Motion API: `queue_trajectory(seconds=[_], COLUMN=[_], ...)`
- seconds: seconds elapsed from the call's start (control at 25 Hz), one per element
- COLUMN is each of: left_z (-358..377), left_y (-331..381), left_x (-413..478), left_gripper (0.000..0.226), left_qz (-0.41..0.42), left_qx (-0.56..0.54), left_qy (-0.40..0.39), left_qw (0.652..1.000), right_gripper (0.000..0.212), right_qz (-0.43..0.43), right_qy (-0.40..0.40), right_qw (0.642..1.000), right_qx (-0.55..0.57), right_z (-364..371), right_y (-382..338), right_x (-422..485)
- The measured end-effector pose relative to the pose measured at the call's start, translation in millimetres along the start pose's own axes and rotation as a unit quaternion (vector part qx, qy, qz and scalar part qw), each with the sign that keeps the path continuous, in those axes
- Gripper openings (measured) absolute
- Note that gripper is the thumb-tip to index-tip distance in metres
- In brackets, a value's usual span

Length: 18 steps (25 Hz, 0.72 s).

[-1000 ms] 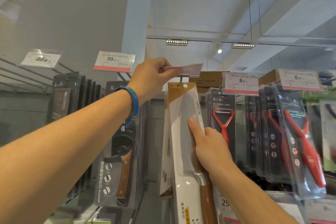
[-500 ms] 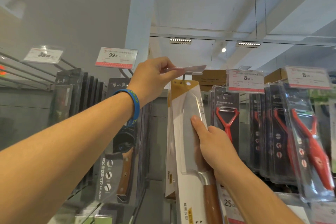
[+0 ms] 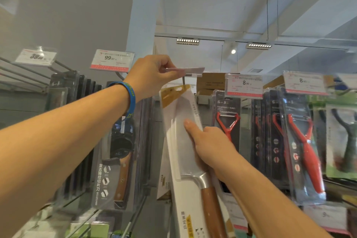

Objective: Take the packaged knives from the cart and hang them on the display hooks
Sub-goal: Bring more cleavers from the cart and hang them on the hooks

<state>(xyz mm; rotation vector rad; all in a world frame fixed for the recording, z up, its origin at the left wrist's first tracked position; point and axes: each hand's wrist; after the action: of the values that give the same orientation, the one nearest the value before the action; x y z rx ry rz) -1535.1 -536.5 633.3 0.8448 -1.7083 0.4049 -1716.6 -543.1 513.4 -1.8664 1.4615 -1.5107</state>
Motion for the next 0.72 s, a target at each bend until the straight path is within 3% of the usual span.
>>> queue_trajectory(seconds=[0.36, 0.72], left_z=[-7, -1], left_y=[1, -5], left_x=[6, 21], left_gripper=[0.029, 0.015], left_qz=[0.012, 0.032], left_qx=[0.084, 0.055], left_qy=[-0.032, -0.014], left_qw=[0.996, 0.998], right_gripper=[0.066, 0.074], right_qz=[0.038, 0.013], right_qy=[0.016, 0.020], right_qw=[0.997, 0.999], right_qx=[0.071, -0.032], right_z=[1, 11], right_y=[14, 1], right_x=[-3, -3])
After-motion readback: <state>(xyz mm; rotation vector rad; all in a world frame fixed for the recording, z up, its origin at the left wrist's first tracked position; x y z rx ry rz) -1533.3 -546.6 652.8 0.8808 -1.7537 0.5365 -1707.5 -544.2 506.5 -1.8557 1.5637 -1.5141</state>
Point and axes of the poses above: each hand's wrist, its own x-axis towards the middle knuckle, its own z-axis out of the palm, y = z × x, and after that the axes turned 1 degree about z, right-handed
